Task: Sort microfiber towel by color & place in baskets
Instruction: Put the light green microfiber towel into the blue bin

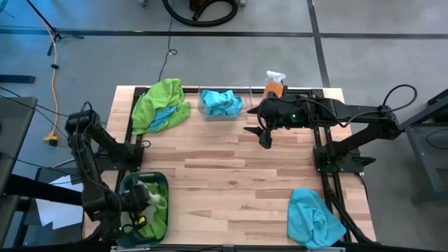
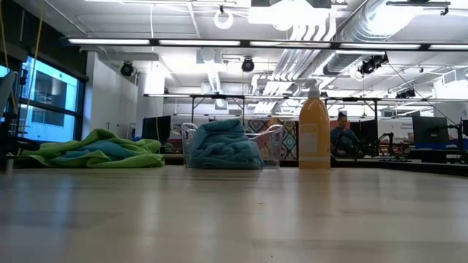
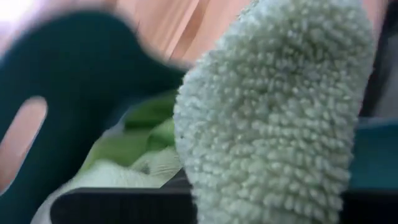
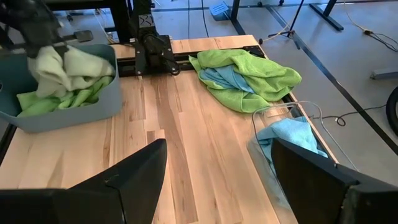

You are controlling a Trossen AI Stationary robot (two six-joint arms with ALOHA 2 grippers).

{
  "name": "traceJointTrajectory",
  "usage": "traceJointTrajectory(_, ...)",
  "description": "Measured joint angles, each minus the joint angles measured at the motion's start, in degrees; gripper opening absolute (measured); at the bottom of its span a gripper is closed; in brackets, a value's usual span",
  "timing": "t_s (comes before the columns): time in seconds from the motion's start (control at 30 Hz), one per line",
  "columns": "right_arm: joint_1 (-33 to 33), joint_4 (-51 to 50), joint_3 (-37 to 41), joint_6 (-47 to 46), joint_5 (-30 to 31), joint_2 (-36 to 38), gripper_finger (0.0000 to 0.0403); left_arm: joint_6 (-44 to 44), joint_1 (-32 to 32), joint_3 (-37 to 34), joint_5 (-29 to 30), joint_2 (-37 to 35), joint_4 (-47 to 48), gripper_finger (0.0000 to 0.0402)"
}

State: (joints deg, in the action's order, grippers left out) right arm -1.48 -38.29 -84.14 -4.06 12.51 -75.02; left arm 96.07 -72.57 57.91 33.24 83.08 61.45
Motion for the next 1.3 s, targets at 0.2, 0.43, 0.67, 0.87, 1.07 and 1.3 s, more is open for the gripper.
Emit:
traceJointTrajectory(0.2,0.0,0.0,0.0,0.0,1.0,0.0,0.0287,-2.4,1.0,-3.3,-7.1,0.0,-1.1,0.0001)
traceJointTrajectory(0.43,0.0,0.0,0.0,0.0,1.0,0.0,0.0287,-12.6,5.7,-5.4,-14.4,0.0,-7.9,0.0015)
traceJointTrajectory(0.67,0.0,0.0,0.0,0.0,1.0,0.0,0.0287,-25.0,10.1,-5.4,-18.9,0.0,-8.3,0.0084)
traceJointTrajectory(0.87,0.0,0.0,0.0,0.0,1.0,0.0,0.0287,-32.4,15.1,-4.5,-23.6,-0.8,-8.3,0.0164)
traceJointTrajectory(1.07,0.0,0.0,0.0,0.2,1.0,0.0,0.0287,-38.4,18.4,-1.9,-28.6,-4.0,-8.3,0.0222)
traceJointTrajectory(1.3,0.0,0.0,0.0,1.5,1.0,0.0,0.0287,-37.5,18.6,0.4,-31.7,-11.7,-4.8,0.0243)
